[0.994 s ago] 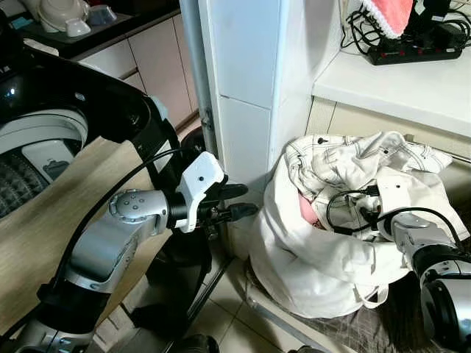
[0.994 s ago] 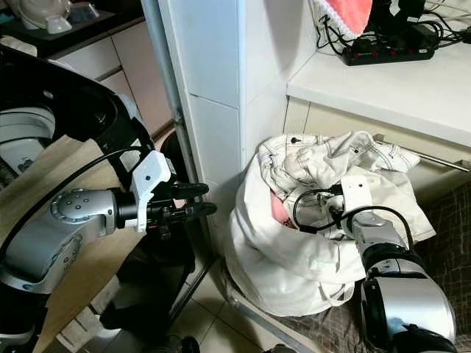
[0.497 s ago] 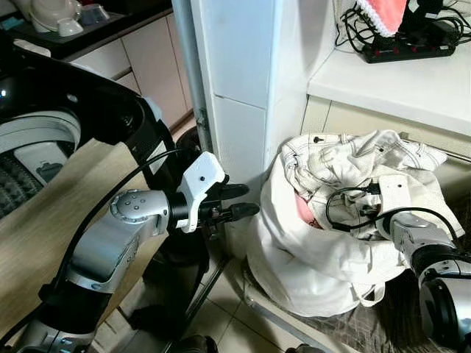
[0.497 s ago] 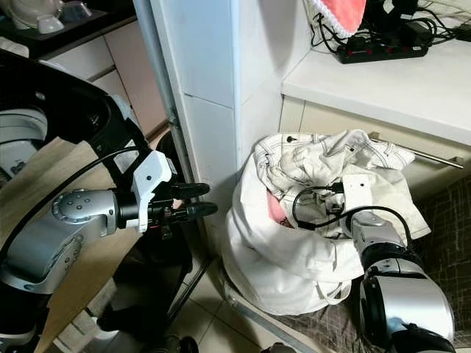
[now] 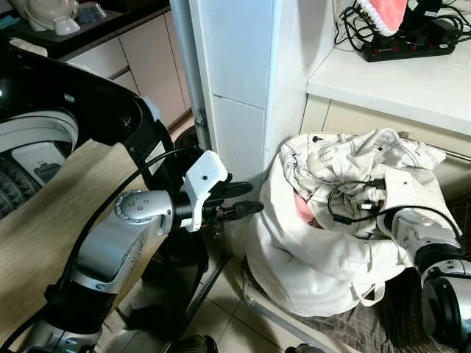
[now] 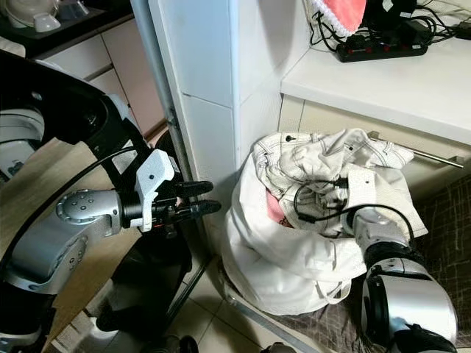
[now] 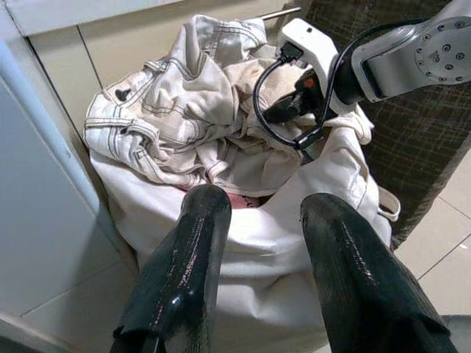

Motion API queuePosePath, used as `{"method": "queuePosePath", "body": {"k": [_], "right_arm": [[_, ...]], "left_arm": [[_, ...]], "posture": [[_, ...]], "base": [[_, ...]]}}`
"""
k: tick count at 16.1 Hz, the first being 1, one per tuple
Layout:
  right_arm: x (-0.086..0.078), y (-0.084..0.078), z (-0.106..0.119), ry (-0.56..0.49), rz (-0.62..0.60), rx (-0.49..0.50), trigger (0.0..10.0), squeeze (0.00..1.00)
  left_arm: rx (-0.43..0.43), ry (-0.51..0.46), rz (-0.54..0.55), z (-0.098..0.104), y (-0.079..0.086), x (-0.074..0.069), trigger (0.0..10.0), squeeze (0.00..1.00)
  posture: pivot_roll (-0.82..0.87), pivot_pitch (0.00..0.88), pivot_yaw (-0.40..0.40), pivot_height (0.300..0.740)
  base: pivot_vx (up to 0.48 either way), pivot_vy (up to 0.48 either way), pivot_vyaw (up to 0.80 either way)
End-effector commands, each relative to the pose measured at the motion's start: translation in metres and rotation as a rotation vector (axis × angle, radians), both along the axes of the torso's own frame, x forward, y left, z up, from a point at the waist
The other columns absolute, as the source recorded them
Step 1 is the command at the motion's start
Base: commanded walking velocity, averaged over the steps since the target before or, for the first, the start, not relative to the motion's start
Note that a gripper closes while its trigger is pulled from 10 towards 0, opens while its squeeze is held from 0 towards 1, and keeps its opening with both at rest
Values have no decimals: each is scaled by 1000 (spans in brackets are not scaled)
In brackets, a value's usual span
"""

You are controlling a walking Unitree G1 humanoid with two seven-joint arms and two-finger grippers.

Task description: Clothes washing

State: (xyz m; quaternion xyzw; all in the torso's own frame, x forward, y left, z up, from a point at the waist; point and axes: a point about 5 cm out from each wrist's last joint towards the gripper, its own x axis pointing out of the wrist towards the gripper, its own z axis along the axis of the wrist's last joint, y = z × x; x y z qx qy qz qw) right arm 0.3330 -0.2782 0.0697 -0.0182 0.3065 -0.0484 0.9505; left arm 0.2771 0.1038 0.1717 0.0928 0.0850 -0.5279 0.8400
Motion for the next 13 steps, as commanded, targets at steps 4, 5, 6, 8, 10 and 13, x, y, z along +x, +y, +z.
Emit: {"method": "queuePosePath", "body": {"k": [4, 5, 6, 8, 10, 13], "right_arm": [[23, 1, 64, -245, 58, 117, 0, 0], [21, 6, 85, -310, 111, 156, 0, 0], [18, 12, 101, -352, 168, 182, 0, 0], [10, 20, 127, -408, 253, 221, 0, 0], [-10, 45, 176, -548, 444, 368, 0, 0], [-26, 64, 211, -639, 587, 458, 0, 0]], "left_arm": [[-110, -90, 77, 21, -3, 9, 10000, 0], [-131, -113, 104, 24, -4, 13, 10000, 0], [-159, -137, 128, 28, -5, 16, 10000, 0], [-294, -184, 172, 46, -9, 20, 10000, 0], [-414, -103, 73, 63, -27, 18, 10000, 1000], [-513, -27, -15, 71, -50, 14, 10000, 1000]], "posture": [[-62, 32, 65, 740], [-66, 27, 63, 740], [-66, 27, 63, 740], [-69, 23, 60, 740], [-71, 21, 62, 740], [-77, 17, 62, 740]], "base": [[0, 0, 0], [0, 0, 0], [0, 0, 0], [0, 0, 0], [0, 0, 0], [0, 0, 0]]}}
